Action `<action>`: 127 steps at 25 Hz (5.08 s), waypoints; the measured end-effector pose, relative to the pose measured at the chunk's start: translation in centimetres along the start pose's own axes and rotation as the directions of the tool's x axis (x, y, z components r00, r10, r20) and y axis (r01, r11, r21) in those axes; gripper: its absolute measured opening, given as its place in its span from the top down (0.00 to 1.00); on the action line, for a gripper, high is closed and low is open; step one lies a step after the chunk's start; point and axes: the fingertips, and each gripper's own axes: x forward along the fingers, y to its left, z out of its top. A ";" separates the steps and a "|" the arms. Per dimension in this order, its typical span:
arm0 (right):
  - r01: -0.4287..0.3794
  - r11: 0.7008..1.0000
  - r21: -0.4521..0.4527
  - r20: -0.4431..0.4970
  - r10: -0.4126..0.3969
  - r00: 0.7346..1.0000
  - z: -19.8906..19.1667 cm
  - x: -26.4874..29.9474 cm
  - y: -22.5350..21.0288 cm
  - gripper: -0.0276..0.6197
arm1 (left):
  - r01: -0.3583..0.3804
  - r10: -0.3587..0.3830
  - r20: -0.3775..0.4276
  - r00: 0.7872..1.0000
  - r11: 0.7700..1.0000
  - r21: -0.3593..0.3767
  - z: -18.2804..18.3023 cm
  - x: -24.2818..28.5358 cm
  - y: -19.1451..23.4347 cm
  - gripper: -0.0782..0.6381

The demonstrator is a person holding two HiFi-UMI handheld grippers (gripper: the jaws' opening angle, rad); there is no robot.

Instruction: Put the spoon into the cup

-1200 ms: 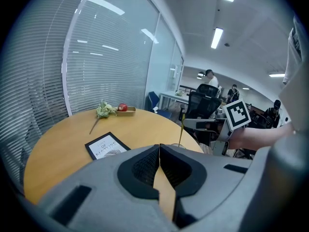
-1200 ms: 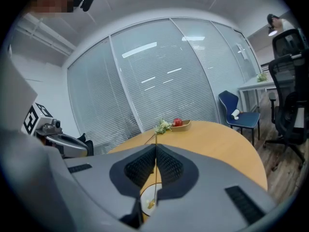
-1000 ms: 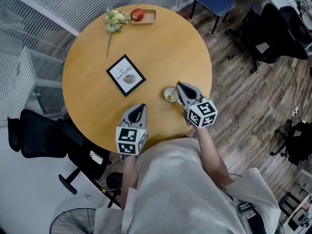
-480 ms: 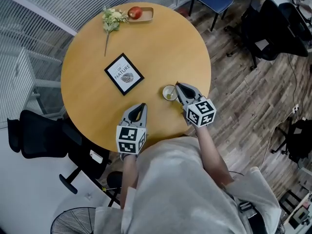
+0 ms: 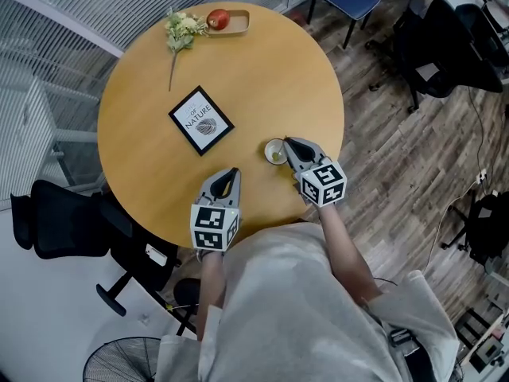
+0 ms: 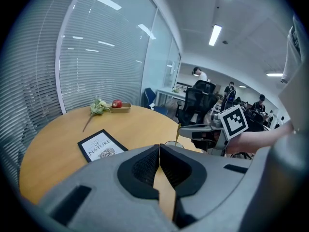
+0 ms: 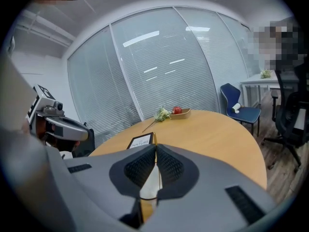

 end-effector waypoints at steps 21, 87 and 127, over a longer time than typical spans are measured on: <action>0.052 0.999 0.015 -0.019 -0.051 0.998 -0.3 0.8 -1.7 0.95 | -0.008 0.008 0.001 1.000 1.000 -0.013 -0.3 0.0 0.9 0.88; 0.021 0.998 0.052 -0.023 -0.020 1.000 -1.1 -5.8 0.7 0.87 | 0.134 -0.133 -0.018 0.991 0.990 0.047 -0.1 3.5 -3.6 0.88; 0.033 0.999 0.029 -0.030 -0.032 0.999 -1.4 -5.7 1.5 0.96 | 0.115 -0.114 -0.013 0.993 0.993 0.023 -1.2 2.5 -2.5 0.88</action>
